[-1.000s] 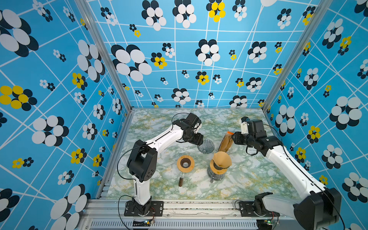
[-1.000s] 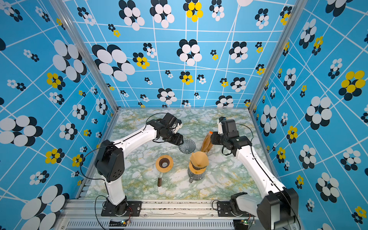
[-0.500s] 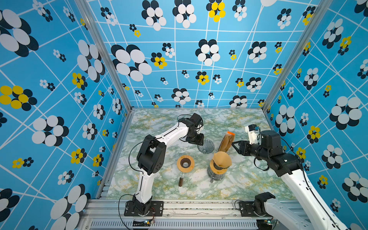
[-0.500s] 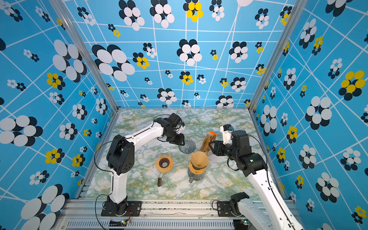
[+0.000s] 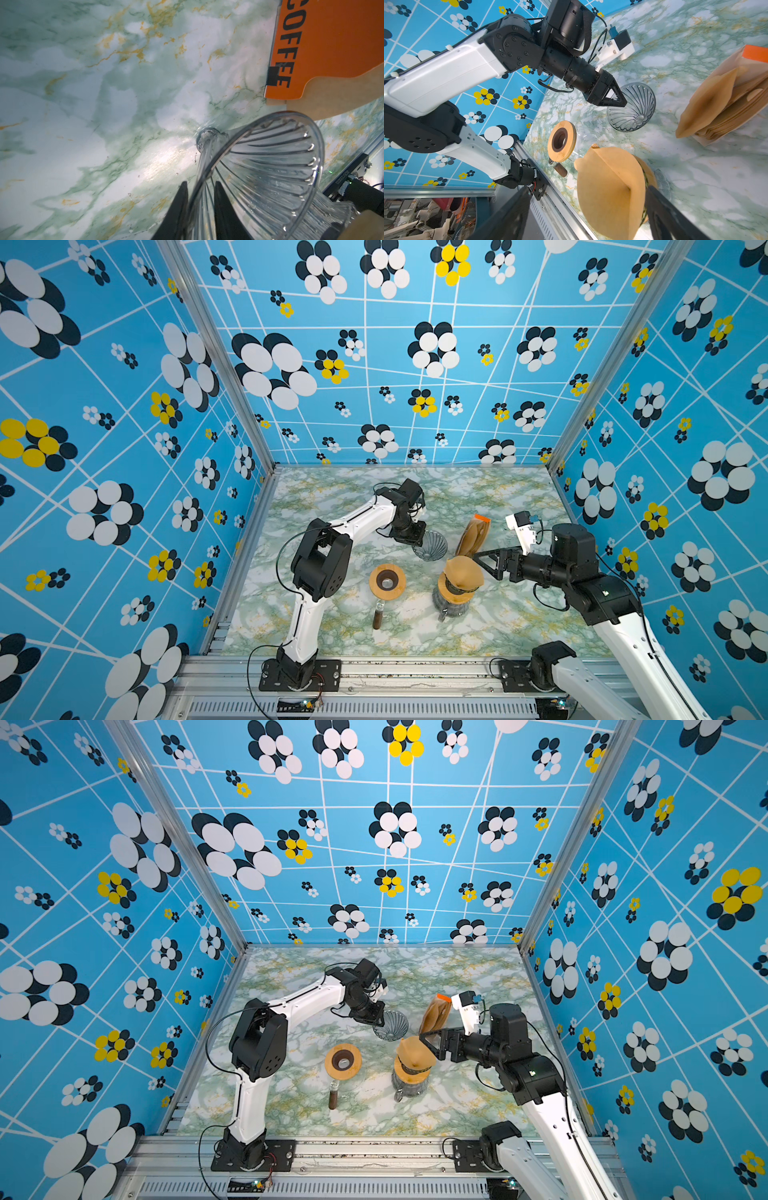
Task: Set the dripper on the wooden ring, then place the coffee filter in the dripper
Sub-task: 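Lift the glass dripper with the left gripper while the right gripper withdraws toward the robot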
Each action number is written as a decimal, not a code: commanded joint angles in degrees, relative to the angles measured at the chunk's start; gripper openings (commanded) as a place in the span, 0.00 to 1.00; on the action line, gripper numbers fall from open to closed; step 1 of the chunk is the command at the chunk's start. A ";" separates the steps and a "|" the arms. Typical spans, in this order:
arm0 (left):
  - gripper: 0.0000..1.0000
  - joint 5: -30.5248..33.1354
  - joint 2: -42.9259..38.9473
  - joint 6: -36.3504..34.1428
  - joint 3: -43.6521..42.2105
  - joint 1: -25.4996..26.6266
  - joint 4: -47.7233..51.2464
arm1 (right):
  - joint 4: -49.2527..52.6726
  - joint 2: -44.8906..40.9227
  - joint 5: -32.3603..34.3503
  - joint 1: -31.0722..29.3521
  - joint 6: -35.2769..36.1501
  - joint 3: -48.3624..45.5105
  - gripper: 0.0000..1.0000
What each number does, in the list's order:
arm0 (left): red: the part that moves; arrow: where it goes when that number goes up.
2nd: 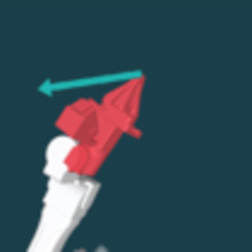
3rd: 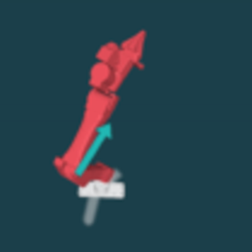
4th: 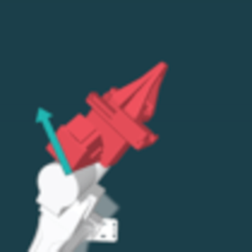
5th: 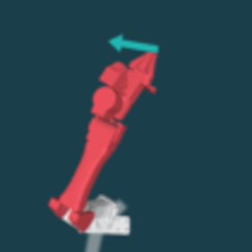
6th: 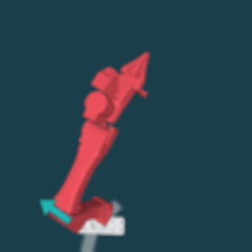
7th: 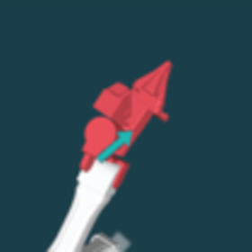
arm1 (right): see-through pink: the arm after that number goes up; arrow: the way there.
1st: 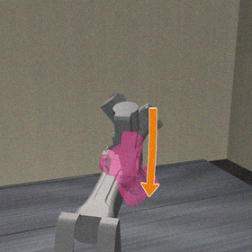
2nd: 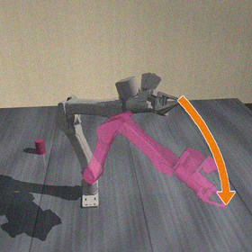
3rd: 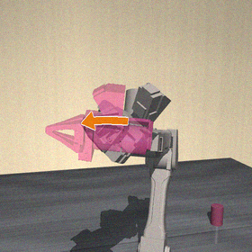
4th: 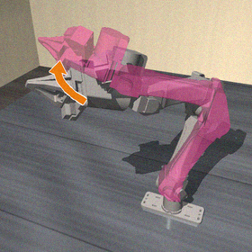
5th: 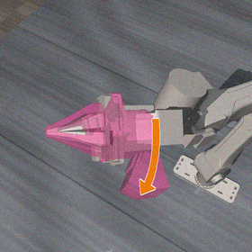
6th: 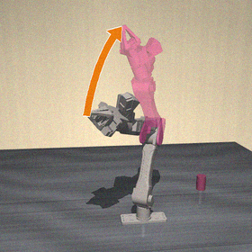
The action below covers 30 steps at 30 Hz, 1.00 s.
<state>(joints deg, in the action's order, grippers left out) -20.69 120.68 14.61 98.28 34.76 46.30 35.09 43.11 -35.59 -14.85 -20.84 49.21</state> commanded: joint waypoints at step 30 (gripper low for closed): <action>0.06 -6.05 -17.00 3.54 -2.22 -8.16 5.19 | 6.37 7.08 18.51 -21.69 -0.42 11.61 0.99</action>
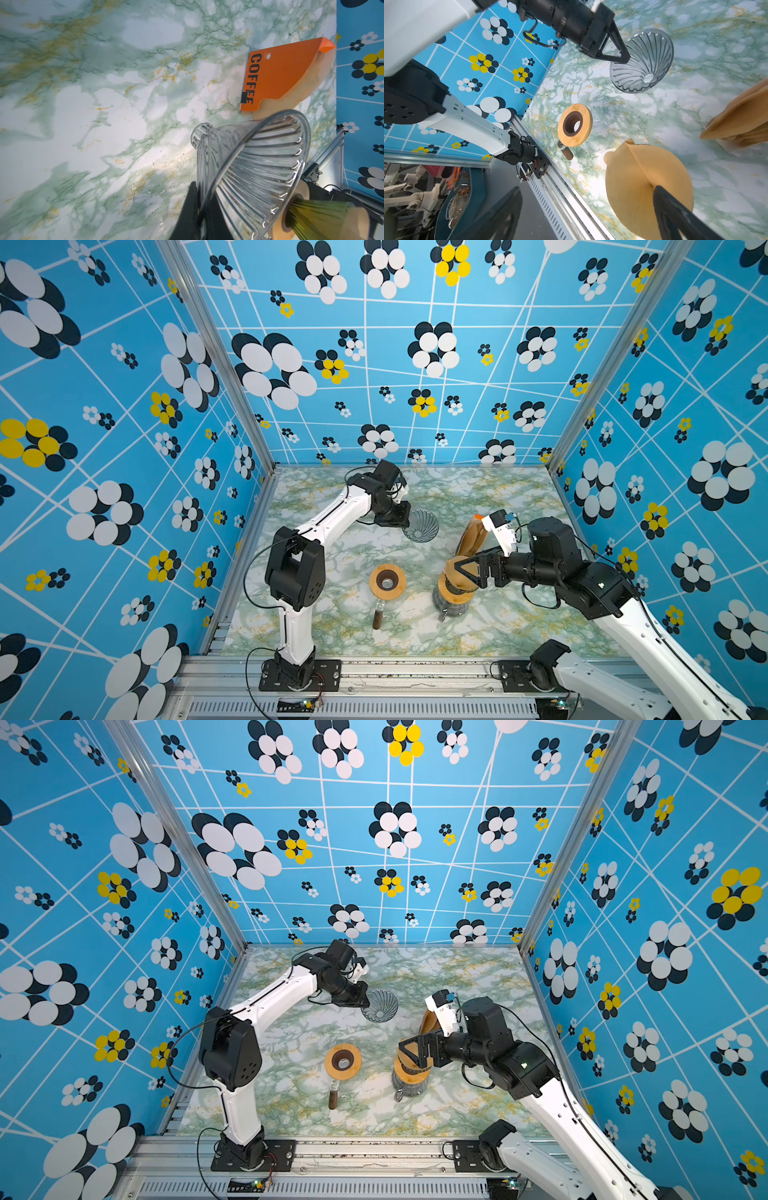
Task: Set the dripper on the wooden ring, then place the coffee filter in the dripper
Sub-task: 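Lift the glass dripper with the left gripper while the right gripper withdraws toward the robot, then lower the glass dripper onto the wooden ring nearest the robot with the left gripper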
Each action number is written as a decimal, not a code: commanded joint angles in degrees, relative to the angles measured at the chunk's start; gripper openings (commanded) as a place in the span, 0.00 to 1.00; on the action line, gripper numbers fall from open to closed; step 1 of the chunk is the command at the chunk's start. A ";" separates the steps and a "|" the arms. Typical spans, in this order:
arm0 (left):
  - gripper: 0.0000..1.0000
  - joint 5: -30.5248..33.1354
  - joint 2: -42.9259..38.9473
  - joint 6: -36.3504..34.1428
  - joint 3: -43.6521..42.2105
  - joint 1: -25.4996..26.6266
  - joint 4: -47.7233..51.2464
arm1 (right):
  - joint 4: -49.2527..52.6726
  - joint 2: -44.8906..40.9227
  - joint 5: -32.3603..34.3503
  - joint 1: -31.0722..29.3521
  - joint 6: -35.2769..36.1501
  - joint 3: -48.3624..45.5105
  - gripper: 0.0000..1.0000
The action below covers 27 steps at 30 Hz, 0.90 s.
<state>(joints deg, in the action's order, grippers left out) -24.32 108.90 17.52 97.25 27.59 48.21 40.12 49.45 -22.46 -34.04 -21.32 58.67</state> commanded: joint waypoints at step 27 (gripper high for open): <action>0.06 -6.65 -34.30 1.38 -21.58 -3.06 20.21 | -5.50 5.31 10.67 -14.37 -0.13 1.62 0.99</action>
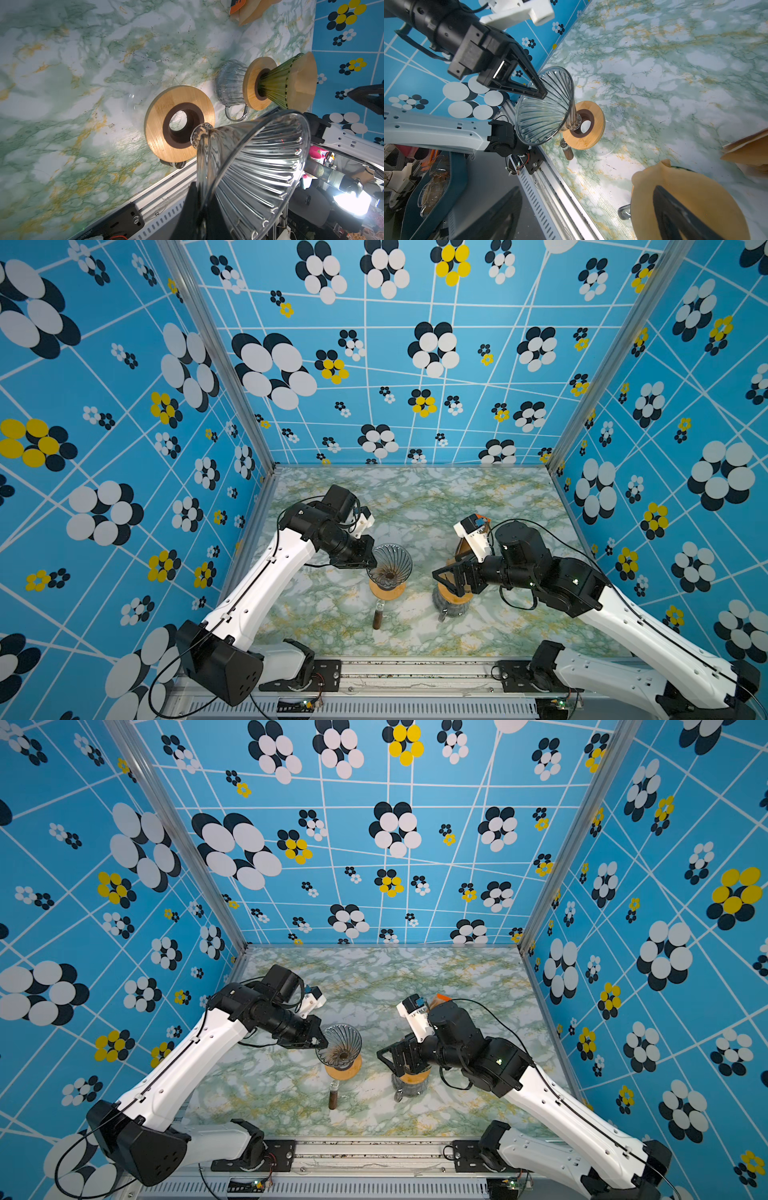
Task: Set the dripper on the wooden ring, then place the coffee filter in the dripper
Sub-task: 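Lower the glass dripper onto the wooden ring nearest the robot with the left gripper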
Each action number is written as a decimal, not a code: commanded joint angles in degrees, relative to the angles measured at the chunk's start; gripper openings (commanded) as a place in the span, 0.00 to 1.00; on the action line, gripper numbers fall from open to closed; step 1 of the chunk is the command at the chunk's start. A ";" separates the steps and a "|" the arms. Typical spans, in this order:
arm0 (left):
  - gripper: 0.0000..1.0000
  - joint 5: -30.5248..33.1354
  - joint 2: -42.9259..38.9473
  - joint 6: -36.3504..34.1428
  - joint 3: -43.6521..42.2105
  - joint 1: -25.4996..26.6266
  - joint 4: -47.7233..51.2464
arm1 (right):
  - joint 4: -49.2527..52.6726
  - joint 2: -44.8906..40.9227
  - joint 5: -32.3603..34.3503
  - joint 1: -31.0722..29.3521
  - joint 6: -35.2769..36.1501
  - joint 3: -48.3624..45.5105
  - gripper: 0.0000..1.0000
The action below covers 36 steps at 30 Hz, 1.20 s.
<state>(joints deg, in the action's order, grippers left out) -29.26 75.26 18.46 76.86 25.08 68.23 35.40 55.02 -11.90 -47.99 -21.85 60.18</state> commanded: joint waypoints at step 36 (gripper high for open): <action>0.06 0.34 2.08 -0.57 -7.69 -1.53 -6.64 | 0.49 -0.73 1.35 -0.51 -0.49 -0.99 0.99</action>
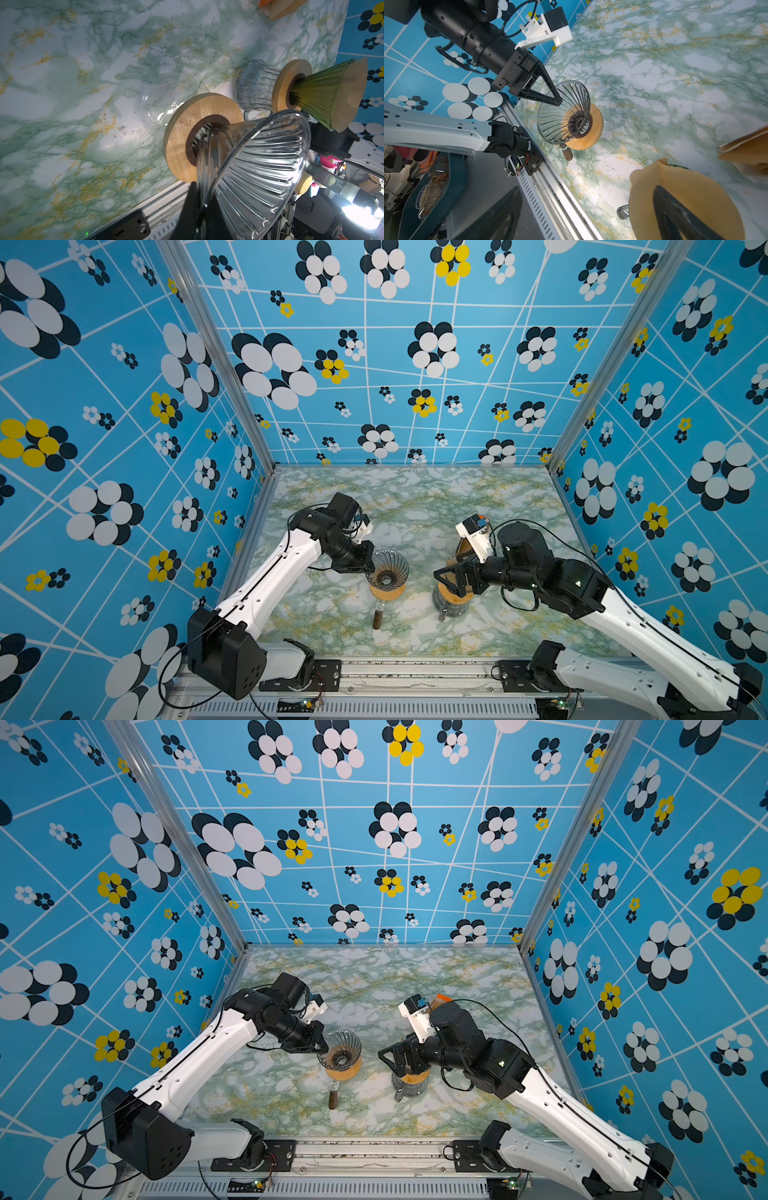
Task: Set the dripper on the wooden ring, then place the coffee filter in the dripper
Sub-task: 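Lower the glass dripper onto the wooden ring nearest the robot with the left gripper, then open the left gripper and raise it while the right gripper returns to the filter box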
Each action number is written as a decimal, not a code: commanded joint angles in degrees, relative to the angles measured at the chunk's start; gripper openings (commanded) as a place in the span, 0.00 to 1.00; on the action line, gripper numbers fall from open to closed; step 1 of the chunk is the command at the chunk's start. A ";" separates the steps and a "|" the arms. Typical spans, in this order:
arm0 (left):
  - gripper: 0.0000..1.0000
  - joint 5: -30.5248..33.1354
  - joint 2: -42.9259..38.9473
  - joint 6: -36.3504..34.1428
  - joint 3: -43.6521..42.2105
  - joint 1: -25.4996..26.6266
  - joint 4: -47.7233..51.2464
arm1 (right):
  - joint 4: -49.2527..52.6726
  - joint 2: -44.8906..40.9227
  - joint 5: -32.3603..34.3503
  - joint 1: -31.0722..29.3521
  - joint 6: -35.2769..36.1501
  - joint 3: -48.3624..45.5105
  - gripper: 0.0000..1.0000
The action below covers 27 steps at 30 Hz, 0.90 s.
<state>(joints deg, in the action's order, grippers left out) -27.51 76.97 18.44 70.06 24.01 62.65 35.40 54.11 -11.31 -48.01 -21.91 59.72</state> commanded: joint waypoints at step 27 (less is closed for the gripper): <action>0.22 -1.76 -0.51 -0.23 -1.56 -0.41 -1.74 | 0.54 0.75 1.63 -0.46 -0.53 -0.31 0.99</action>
<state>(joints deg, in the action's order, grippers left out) -28.73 77.08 18.41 68.18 23.97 60.12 35.42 54.83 -10.92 -48.01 -21.91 59.72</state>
